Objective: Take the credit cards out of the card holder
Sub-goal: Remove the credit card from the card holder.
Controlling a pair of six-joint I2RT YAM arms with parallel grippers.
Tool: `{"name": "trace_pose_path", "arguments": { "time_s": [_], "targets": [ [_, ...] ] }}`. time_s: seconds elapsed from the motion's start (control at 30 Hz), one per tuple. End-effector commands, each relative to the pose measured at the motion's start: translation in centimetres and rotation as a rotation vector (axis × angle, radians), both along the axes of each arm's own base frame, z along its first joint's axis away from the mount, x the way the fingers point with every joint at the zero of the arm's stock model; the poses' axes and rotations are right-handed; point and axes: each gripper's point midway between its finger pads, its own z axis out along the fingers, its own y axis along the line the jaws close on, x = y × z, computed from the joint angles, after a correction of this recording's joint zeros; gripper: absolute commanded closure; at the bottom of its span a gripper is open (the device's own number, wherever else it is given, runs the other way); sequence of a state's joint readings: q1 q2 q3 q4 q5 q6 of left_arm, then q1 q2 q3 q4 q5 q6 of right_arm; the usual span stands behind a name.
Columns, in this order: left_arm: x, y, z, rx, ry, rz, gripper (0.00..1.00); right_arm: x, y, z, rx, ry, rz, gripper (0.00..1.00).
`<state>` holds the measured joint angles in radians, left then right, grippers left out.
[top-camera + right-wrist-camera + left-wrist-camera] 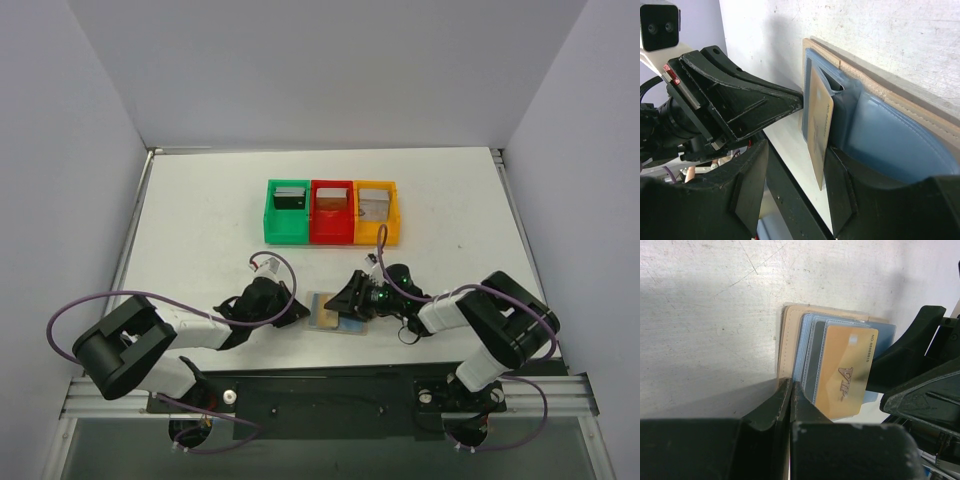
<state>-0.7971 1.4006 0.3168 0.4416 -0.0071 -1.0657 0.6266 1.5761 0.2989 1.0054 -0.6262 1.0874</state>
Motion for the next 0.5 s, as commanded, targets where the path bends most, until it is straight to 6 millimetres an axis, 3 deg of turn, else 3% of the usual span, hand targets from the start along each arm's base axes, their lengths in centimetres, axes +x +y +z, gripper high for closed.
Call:
{"name": "trace_pose_path", "arguments": {
  "time_s": [0.0,0.47],
  "targets": [
    [-0.4,2.4,-2.4,0.135,0.038,0.038,1.0,0.2,0.2,1.7,0.043,-0.065,0.018,0.57],
    [-0.7,1.1,-2.3,0.113,0.032,-0.002,1.0,0.8,1.0,1.9,0.083,-0.055,0.025,0.57]
  ]
}}
